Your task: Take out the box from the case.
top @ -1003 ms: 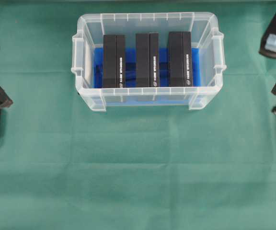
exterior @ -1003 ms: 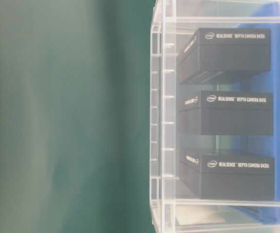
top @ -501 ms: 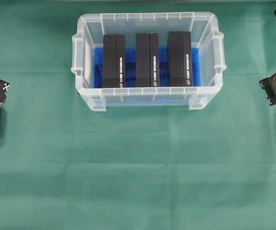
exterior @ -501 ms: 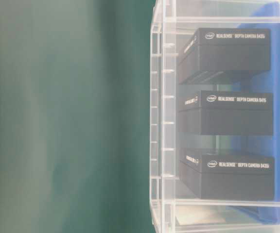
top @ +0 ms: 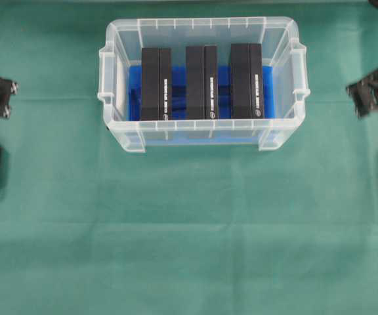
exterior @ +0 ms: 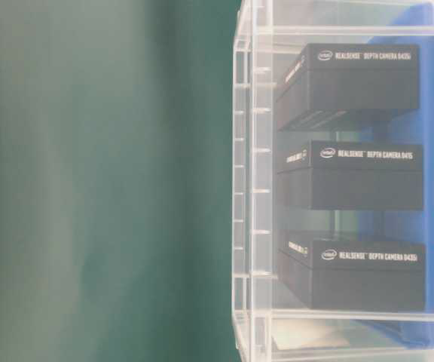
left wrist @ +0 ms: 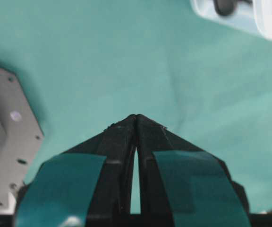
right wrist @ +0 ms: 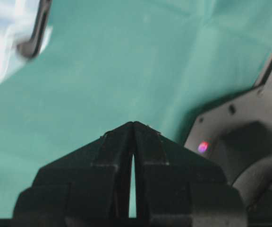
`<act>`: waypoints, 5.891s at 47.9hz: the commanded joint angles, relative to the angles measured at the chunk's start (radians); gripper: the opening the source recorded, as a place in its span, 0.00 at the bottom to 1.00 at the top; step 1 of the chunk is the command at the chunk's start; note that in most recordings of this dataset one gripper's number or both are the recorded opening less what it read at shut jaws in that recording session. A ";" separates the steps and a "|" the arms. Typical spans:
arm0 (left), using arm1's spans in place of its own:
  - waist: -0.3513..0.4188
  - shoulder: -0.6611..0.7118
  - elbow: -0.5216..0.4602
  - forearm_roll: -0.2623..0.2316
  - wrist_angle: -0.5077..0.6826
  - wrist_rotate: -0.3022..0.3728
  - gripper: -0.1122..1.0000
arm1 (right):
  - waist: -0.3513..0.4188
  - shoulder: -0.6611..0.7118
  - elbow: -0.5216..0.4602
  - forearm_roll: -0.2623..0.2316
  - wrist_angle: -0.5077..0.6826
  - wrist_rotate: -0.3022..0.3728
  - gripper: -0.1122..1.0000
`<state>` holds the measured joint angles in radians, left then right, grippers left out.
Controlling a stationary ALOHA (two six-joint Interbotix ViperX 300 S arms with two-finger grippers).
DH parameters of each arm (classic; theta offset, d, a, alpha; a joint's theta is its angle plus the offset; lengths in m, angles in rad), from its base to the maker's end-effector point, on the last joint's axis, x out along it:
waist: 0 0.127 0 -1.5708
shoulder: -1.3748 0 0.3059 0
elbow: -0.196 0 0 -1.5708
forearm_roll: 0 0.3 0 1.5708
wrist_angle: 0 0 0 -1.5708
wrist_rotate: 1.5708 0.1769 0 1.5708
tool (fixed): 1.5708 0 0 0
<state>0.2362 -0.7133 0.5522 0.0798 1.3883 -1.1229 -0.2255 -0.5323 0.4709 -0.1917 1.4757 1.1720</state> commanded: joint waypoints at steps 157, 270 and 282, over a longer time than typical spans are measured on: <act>0.255 0.110 -0.048 -0.005 -0.021 0.107 0.97 | -0.144 0.262 -0.147 -0.015 -0.218 0.141 0.96; 0.278 0.109 -0.044 -0.005 -0.048 0.112 0.97 | -0.009 0.799 -0.729 -0.005 -0.224 0.179 0.96; 0.276 0.109 -0.044 -0.003 -0.057 0.114 0.97 | -0.011 0.799 -0.729 -0.006 -0.224 0.179 0.96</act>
<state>0.5093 -0.5983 0.5185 0.0721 1.3392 -1.0109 -0.2347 0.2869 -0.2362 -0.1948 1.2517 1.3514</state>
